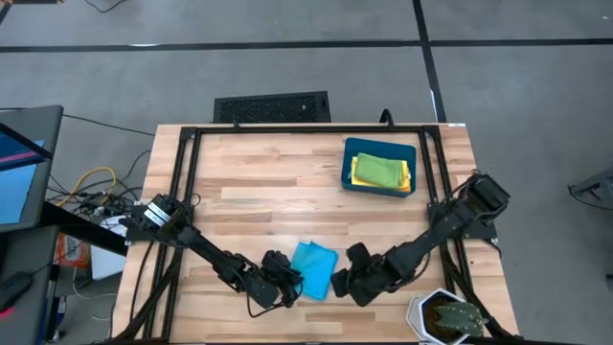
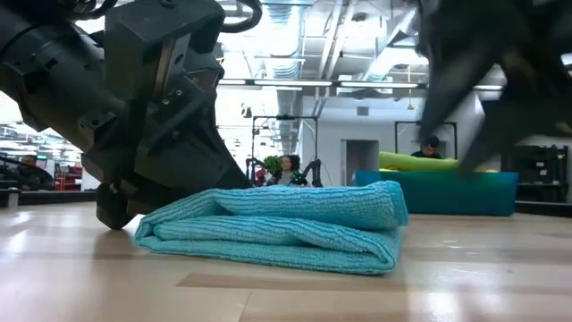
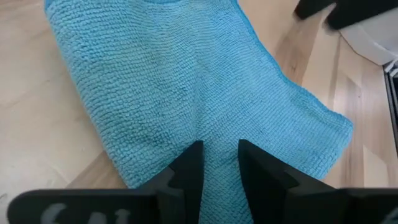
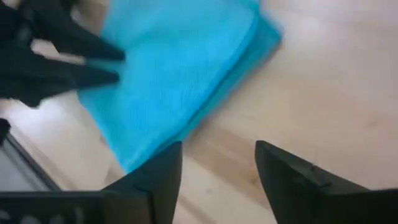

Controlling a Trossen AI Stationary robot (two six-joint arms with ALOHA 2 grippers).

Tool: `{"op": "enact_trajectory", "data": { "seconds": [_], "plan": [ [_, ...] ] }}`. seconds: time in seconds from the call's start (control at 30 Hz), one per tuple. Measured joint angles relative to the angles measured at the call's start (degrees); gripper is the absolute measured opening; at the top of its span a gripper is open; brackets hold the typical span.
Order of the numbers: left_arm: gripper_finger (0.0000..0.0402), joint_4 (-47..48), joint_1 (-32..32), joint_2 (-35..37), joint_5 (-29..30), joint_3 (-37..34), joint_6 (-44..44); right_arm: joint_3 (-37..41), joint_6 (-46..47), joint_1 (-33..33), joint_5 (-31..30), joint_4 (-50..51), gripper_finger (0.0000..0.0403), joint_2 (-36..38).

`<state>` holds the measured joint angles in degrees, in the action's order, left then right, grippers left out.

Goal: Fold microfiber towels
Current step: Fold the blue microfiber cloth

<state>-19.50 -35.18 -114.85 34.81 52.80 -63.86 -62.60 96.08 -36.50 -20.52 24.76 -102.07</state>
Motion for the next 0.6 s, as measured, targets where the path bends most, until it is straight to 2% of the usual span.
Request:
{"op": "enact_trajectory", "data": {
  "seconds": [0.17, 0.33, 0.6],
  "plan": [
    [0.0093, -0.40, 0.01, 0.01, -0.01, 0.00, -0.79, -0.16, 1.85, 1.43, 5.66, -3.96, 0.0241, -4.14],
    [0.0093, -0.66, 0.09, 0.02, -0.10, 0.13, -1.41, -0.26, 1.81, 4.09, 3.66, -8.10, 0.0244, -5.67],
    [0.0093, -0.91, 0.09, 0.04, -0.40, 0.24, -2.22, -0.21, 3.96, 5.41, 4.95, -7.18, 0.0244, -7.08]
  ]
}}
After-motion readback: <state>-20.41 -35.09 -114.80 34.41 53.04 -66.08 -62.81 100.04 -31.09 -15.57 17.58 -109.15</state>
